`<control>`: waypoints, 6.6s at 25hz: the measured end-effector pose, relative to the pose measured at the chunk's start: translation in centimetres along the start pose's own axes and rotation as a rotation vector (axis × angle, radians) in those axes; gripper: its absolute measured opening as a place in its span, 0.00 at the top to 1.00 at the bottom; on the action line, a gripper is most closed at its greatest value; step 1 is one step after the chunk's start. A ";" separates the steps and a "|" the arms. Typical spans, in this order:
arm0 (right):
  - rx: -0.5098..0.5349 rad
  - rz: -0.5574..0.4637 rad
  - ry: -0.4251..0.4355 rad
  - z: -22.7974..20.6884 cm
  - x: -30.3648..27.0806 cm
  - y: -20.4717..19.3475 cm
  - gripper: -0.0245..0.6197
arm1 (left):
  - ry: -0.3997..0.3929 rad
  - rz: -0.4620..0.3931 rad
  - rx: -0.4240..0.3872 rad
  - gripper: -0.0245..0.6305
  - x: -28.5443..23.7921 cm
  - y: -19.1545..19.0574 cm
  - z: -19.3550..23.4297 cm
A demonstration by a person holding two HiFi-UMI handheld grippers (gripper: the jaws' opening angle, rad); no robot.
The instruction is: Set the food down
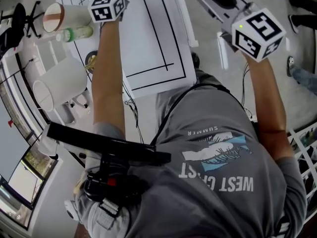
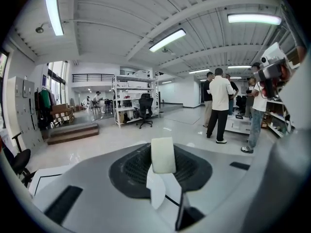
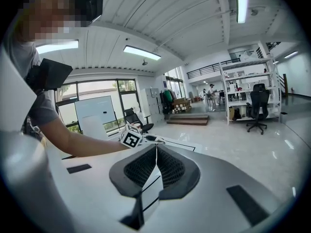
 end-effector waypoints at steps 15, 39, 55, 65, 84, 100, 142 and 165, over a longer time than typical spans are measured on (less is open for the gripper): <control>-0.018 0.038 -0.060 -0.2 -0.2 -1.0 0.95 | 0.029 0.168 -0.128 0.80 -4.9 -2.7 3.3; -0.064 0.089 -0.100 0.2 -0.3 -3.2 0.95 | 0.151 0.493 -0.670 0.80 -9.8 -7.0 3.9; -0.078 0.130 -0.075 1.5 -0.8 -5.0 0.95 | 0.143 0.533 -0.752 0.80 -9.8 -8.4 3.0; -0.077 0.140 -0.064 1.9 -0.6 -5.2 0.95 | 0.121 0.553 -0.716 0.80 -9.5 -8.5 3.0; -0.079 0.139 -0.050 1.7 -0.5 -5.7 0.95 | 0.013 0.510 -0.554 0.67 -9.5 -8.1 1.9; -0.046 0.078 0.043 2.5 -0.7 -4.1 0.95 | 0.050 0.234 -0.310 0.66 -1.6 -0.1 0.1; 0.351 -0.294 0.487 18.0 11.7 7.3 0.95 | 0.205 -0.536 0.029 0.95 37.9 9.7 -24.5; 0.383 -0.274 0.365 35.0 12.0 4.8 0.95 | 0.127 -0.599 0.006 0.95 51.9 1.4 -24.8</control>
Point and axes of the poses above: the fingertips, and each gripper's own axes: x backward along the fingers, z to its left, y out of its top, the point moved 10 cm from there along x, backward along the fingers, and after that the axes turned 9 degrees about z, right-handed, at the moved point
